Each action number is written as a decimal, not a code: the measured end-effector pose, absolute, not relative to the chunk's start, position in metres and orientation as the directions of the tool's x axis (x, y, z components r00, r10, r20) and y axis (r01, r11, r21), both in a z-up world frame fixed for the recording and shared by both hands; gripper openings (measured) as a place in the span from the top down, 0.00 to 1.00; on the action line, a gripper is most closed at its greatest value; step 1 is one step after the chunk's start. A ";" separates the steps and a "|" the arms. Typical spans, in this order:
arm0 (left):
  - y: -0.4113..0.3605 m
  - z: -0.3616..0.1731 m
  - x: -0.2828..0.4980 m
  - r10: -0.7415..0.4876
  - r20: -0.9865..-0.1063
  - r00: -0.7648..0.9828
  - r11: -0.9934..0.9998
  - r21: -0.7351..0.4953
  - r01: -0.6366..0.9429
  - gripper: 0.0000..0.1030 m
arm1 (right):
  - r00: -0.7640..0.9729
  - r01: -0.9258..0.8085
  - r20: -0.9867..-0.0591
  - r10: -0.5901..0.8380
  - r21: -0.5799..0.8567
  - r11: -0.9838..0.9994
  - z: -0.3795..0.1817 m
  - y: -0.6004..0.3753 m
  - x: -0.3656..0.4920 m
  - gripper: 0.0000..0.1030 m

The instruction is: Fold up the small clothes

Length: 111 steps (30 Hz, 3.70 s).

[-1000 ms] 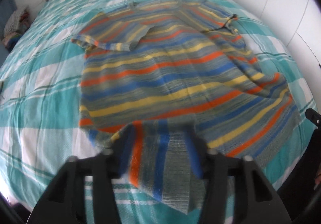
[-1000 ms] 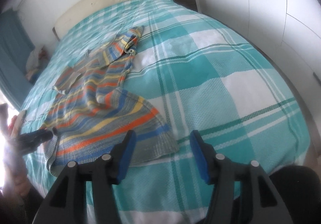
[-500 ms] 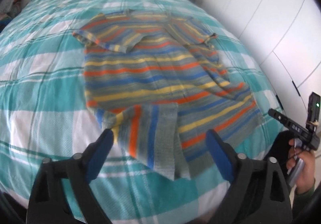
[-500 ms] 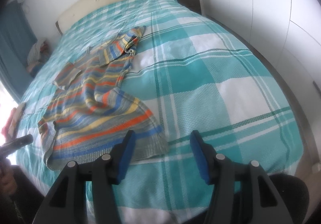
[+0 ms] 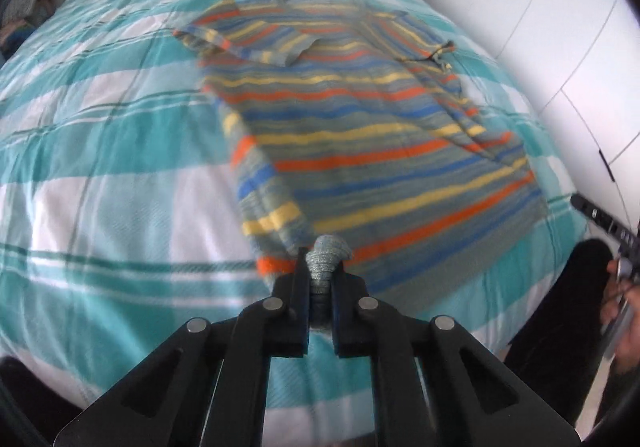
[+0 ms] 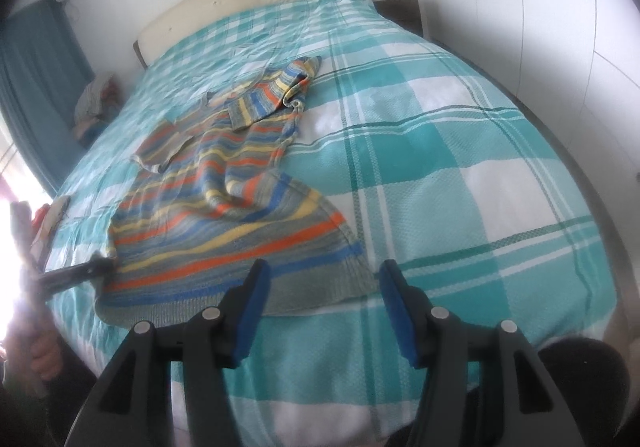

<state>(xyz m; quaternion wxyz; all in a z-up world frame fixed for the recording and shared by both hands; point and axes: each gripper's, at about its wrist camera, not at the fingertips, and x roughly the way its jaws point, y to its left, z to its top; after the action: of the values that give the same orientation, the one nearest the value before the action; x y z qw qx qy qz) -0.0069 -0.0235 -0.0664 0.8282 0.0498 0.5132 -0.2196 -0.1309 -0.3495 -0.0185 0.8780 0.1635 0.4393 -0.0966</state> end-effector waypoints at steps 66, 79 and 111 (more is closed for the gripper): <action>-0.030 -0.103 0.021 -0.271 -0.789 0.551 0.940 -0.094 0.328 0.15 | 0.459 -0.414 -0.885 0.070 -0.144 0.899 -0.065 -0.251 0.169 0.40; -0.027 -0.103 0.024 -0.270 -0.791 0.549 0.941 -0.095 0.324 0.15 | 0.664 0.278 -0.747 0.015 0.266 0.923 -0.024 -0.484 0.120 0.95; -0.039 -0.106 0.028 -0.151 -0.823 0.548 0.977 -0.040 0.209 0.12 | 0.560 0.704 -0.813 -0.159 0.365 0.610 -0.082 -0.608 0.028 0.98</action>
<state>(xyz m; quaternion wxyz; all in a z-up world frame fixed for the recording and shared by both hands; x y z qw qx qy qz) 0.0276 -0.0390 -0.1063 0.8792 0.0312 0.4642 -0.1025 0.0283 -0.6077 -0.0823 0.8097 0.3526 0.3863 -0.2663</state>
